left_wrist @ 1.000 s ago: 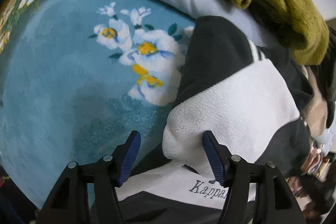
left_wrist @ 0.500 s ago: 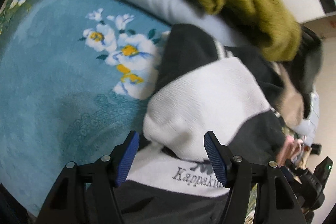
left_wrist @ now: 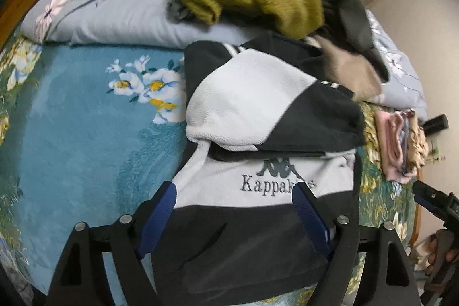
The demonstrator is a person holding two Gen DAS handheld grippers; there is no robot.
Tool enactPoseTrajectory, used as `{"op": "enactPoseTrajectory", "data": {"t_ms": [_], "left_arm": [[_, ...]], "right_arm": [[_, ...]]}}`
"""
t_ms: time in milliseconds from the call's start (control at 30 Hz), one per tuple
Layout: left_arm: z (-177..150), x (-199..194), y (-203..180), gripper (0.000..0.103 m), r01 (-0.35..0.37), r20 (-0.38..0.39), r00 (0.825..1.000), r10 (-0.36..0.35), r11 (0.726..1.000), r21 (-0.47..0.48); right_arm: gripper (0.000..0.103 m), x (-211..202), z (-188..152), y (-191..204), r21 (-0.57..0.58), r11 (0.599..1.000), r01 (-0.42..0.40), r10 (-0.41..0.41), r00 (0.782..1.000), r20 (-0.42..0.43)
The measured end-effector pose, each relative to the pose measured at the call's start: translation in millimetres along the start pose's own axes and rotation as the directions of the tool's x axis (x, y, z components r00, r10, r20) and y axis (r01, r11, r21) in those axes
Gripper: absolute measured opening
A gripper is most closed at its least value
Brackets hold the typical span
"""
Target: Fold clothes
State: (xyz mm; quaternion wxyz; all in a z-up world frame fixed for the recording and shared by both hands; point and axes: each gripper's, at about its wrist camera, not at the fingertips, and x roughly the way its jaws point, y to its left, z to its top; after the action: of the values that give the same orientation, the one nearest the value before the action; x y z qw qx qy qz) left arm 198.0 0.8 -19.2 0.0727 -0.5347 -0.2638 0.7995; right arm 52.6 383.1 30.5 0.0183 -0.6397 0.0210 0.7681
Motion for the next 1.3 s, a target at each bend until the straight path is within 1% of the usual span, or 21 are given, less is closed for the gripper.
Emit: {"op": "enactPoseTrajectory", "data": {"t_ms": [133,200,267,300,367,433,500,600,667,767,833,900,933,1033,1100,1133,1200,1233,1300], "left_arm": [[-14.2,-22.5,-3.7,0.087,0.008,0.038,0.999,-0.01,0.999,0.054],[-20.1,-32.2,-6.1,0.093,0.014,0.045,0.999,-0.018,0.997,0.079],[-26.3,-43.3,-9.8,0.099,0.019,0.058,0.998,-0.026,0.994,0.107],[-28.8,-47.4,-12.1,0.101,0.02,0.067,0.997,-0.028,0.993,0.116],[-37.3,-57.2,-18.2,0.102,0.017,0.081,0.996,-0.027,0.992,0.123],[-45.8,-64.5,-23.9,0.103,0.011,0.092,0.995,-0.022,0.993,0.119],[-54.9,-71.2,-29.7,0.103,0.007,0.105,0.994,-0.019,0.994,0.113],[-73.8,-80.0,-42.7,0.103,-0.021,0.13,0.991,0.008,0.995,0.101],[-89.8,-86.9,-55.4,0.103,-0.065,0.165,0.985,0.049,0.994,0.092],[-111.8,-93.9,-70.7,0.103,-0.111,0.23,0.969,0.087,0.989,0.096],[-124.7,-94.0,-77.6,0.103,-0.129,0.229,0.967,0.108,0.988,0.079],[-135.2,-93.6,-78.2,0.103,-0.152,0.222,0.965,0.138,0.987,0.047],[-140.5,-93.5,-77.0,0.103,-0.165,0.218,0.964,0.154,0.986,0.032],[-155.1,-87.8,-70.0,0.103,-0.233,0.187,0.956,0.225,0.972,0.022],[-163.4,-83.3,-63.2,0.103,-0.24,0.148,0.961,0.233,0.97,0.032],[-168.1,-80.9,-57.5,0.103,-0.24,0.125,0.964,0.234,0.97,0.037],[-175.1,-78.3,-47.6,0.103,-0.244,0.092,0.966,0.24,0.969,0.031],[-177.8,-76.8,-42.3,0.103,-0.239,0.077,0.969,0.237,0.971,0.025],[-183.6,-72.9,-29.2,0.103,-0.222,0.047,0.974,0.222,0.975,0.003]], "right_arm": [[0.103,-16.2,-27.8,17.9,-0.02,0.999,0.045,-0.045,0.999,0.014],[0.103,-25.1,-40.1,21.4,-0.006,0.999,0.046,-0.045,0.999,0.024],[0.103,-35.7,-48.6,21.6,0.008,0.997,0.083,-0.083,0.995,0.058],[0.103,-41.2,-52.6,21.4,0.016,0.994,0.103,-0.104,0.992,0.077],[0.103,-56.0,-60.4,19.9,0.032,0.985,0.169,-0.172,0.975,0.139],[0.103,-69.3,-65.2,15.4,0.047,0.982,0.186,-0.191,0.965,0.179],[0.103,-79.3,-67.8,10.1,0.049,0.981,0.186,-0.192,0.959,0.21],[0.103,-90.6,-69.4,-0.2,0.039,0.985,0.168,-0.172,0.956,0.235],[0.103,-96.7,-70.4,-8.4,0.022,0.99,0.139,-0.141,0.958,0.249],[0.103,-110.5,-78.2,-19.3,-0.021,0.99,0.139,-0.125,0.94,0.316],[0.103,-118.5,-85.8,-25.8,-0.085,0.983,0.162,-0.12,0.921,0.371],[0.103,-120.7,-91.8,-32.5,-0.145,0.973,0.182,-0.113,0.914,0.39],[0.103,-116.9,-95.8,-37.0,-0.168,0.97,0.178,-0.104,0.92,0.377],[0.103,-101.6,-108.0,-49.8,-0.217,0.964,0.155,-0.079,0.944,0.321],[0.103,-91.4,-116.2,-58.3,-0.249,0.959,0.137,-0.064,0.957,0.282],[0.103,-81.8,-122.5,-64.8,-0.26,0.96,0.108,-0.042,0.969,0.245],[0.103,-63.1,-132.4,-76.0,-0.261,0.965,0.016,0.026,0.987,0.159],[0.103,-55.1,-136.1,-81.0,-0.251,0.968,-0.027,0.059,0.991,0.121],[0.103,-39.7,-142.8,-90.5,-0.22,0.969,-0.109,0.123,0.991,0.048]]}}
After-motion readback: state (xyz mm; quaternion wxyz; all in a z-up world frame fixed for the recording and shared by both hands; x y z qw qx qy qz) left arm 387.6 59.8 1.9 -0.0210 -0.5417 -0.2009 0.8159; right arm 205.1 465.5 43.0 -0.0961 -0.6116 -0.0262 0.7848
